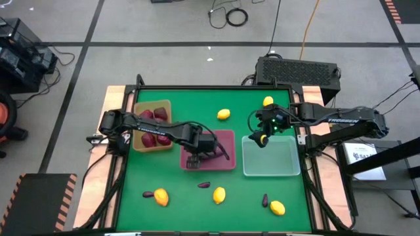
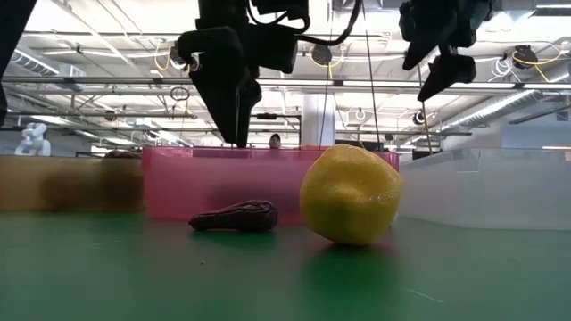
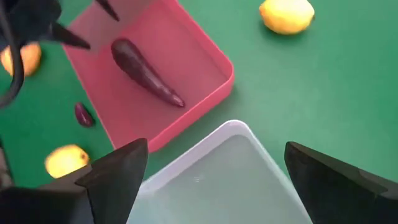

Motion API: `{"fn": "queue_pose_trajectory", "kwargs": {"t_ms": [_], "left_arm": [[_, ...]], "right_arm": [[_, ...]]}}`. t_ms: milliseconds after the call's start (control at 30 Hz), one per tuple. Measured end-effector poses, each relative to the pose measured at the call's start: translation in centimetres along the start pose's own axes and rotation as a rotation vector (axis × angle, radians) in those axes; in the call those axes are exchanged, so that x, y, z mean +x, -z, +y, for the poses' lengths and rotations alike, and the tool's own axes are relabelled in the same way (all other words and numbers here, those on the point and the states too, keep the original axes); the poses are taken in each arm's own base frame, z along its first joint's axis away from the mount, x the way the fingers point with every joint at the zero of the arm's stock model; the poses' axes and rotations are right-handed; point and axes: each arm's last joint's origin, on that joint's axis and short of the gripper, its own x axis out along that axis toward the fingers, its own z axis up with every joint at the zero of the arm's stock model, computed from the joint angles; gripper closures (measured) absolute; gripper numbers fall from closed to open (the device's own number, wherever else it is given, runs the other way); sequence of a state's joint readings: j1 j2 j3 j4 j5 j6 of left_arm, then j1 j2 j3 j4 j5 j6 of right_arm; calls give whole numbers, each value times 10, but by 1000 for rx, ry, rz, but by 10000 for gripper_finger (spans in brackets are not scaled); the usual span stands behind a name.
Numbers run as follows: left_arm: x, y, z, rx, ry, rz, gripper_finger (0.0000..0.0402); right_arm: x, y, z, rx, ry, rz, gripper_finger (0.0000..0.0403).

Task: Sort produce into baskets
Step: Put the violet eggplant into the pink bin

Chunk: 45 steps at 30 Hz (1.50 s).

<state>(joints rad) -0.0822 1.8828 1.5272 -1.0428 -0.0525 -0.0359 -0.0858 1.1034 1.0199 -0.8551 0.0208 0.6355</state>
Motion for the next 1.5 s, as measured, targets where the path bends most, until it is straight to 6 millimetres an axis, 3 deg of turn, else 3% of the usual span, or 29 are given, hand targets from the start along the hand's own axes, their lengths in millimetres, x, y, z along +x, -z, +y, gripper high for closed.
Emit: {"fn": "queue_pose_trajectory", "kwargs": {"t_ms": [333, 567, 767, 1233, 1500], "left_arm": [[-5, -1, -6, 123, 100, -27, 108], [-23, -15, -33, 198, 123, -157, 108], [-28, -14, -68, 260, 147, -197, 107], [-38, -19, -127, 110, 218, -397, 107], [-9, -19, -146, -11, 135, -341, 107]], "right_arm": [[-3, 24, 30, 223, -85, 58, 35], [-8, 43, 51, 268, -98, 11, 35], [-7, 46, 56, 174, -54, -74, 35], [-10, 65, 62, -177, -99, 76, 35], [-14, 77, 68, -286, -117, 87, 35]]}}
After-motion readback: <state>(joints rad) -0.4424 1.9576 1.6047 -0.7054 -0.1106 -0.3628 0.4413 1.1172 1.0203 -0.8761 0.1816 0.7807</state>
